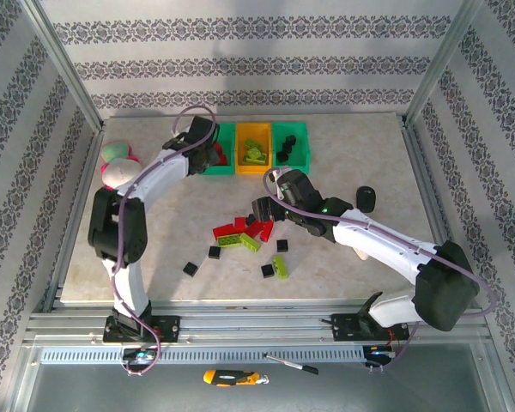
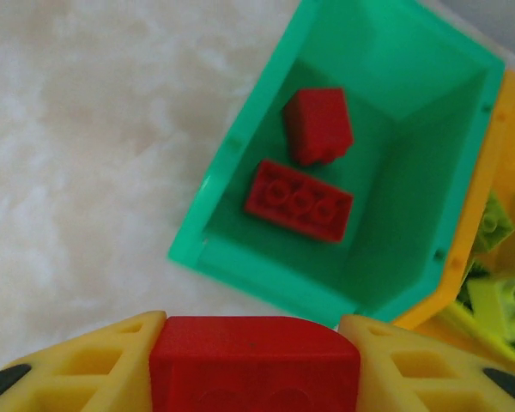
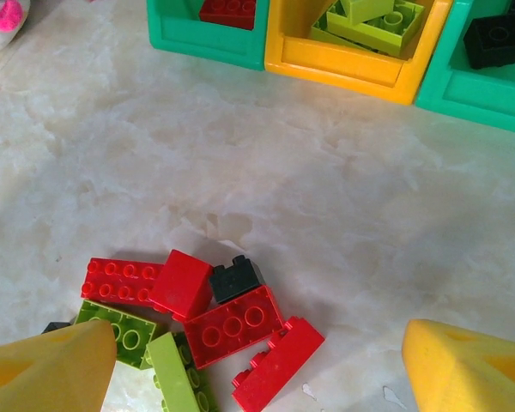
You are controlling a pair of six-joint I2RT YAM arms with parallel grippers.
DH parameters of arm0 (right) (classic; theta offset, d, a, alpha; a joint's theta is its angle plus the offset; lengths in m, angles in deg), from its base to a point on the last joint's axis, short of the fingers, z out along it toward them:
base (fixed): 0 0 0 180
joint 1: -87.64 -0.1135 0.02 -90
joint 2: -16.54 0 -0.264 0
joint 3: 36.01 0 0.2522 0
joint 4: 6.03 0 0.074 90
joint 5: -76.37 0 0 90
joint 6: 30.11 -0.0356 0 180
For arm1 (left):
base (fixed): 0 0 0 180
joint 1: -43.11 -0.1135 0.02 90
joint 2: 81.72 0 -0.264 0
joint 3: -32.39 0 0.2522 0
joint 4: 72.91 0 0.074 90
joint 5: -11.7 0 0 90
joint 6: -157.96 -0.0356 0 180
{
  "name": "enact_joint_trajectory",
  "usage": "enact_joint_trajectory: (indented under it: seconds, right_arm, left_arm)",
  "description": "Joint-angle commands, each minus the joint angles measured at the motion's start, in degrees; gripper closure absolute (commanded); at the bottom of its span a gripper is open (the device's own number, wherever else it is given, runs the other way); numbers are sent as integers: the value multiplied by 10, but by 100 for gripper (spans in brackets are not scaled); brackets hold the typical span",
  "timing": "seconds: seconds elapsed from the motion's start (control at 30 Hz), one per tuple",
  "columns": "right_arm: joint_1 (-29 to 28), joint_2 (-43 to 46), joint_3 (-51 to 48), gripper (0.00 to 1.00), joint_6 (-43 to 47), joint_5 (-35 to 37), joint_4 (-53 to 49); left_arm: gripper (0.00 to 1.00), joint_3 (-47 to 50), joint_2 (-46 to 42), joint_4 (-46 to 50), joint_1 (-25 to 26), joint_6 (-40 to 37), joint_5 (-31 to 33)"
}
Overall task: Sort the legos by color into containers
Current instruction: Place the lego in the container.
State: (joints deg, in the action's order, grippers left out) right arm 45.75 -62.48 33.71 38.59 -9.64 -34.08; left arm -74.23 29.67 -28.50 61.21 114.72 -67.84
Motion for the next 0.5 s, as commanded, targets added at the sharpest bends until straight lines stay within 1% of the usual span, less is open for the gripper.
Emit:
enact_joint_trajectory:
  seconds: [0.0,0.13,0.3,0.37,0.47]
  right_arm:
    - [-4,-6,-7,14,-12,5,7]
    - [-3,-8,-9,13,-13,8,7]
    - [-3,-15,-2,13,-11,9,5]
    - [-3,-16,0,13,-8,11,2]
    - [-2,-17,2,13,-7,15,-2]
  left_arm:
    - [51,-82,56,42,-14,-36,-7]
    - [51,-167,122,64,-23,-41,-7]
    - [51,-278,207,113,-32,-47,-20]
    - [48,-308,225,129,-32,-51,-32]
    - [40,-324,225,133,-32,-58,-45]
